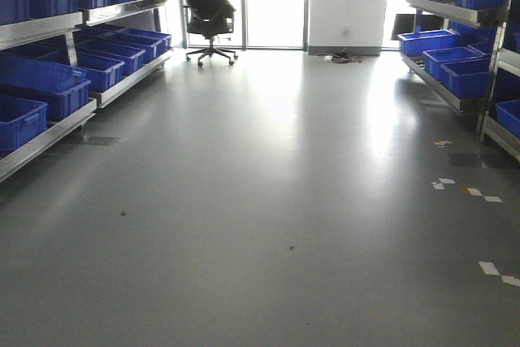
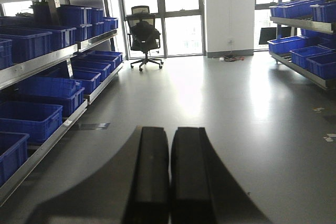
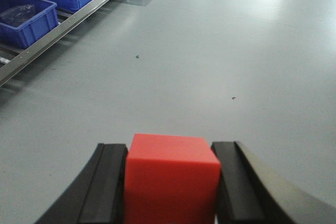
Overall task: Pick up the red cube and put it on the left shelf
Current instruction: 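Drive across the floor toward the shelving rack of blue crates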
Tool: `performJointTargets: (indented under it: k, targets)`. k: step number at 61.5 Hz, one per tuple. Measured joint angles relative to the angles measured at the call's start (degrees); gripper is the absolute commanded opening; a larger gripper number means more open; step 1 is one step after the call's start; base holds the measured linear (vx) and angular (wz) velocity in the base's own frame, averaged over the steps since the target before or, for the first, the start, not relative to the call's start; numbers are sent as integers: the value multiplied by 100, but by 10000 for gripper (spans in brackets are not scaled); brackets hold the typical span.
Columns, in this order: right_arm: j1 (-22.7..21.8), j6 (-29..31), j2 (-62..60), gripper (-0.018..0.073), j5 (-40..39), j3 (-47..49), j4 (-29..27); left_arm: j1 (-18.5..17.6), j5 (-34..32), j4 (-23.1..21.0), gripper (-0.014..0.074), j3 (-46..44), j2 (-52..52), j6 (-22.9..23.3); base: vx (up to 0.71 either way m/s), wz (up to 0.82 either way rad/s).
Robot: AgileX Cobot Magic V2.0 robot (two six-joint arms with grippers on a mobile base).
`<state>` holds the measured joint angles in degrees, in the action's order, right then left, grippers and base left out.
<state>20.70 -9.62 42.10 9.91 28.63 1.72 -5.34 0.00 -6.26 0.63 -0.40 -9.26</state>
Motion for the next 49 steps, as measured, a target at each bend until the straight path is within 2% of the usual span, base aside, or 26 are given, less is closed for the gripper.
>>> performJointTargets:
  k: [25,49]
  targets:
    - [0,0,-13,57,11,-12,0,0,0,0,106,0,0,0,5,3]
    - [0,0,-57,57,137,-35,0,0,0,0,106,0,0,0,27,13]
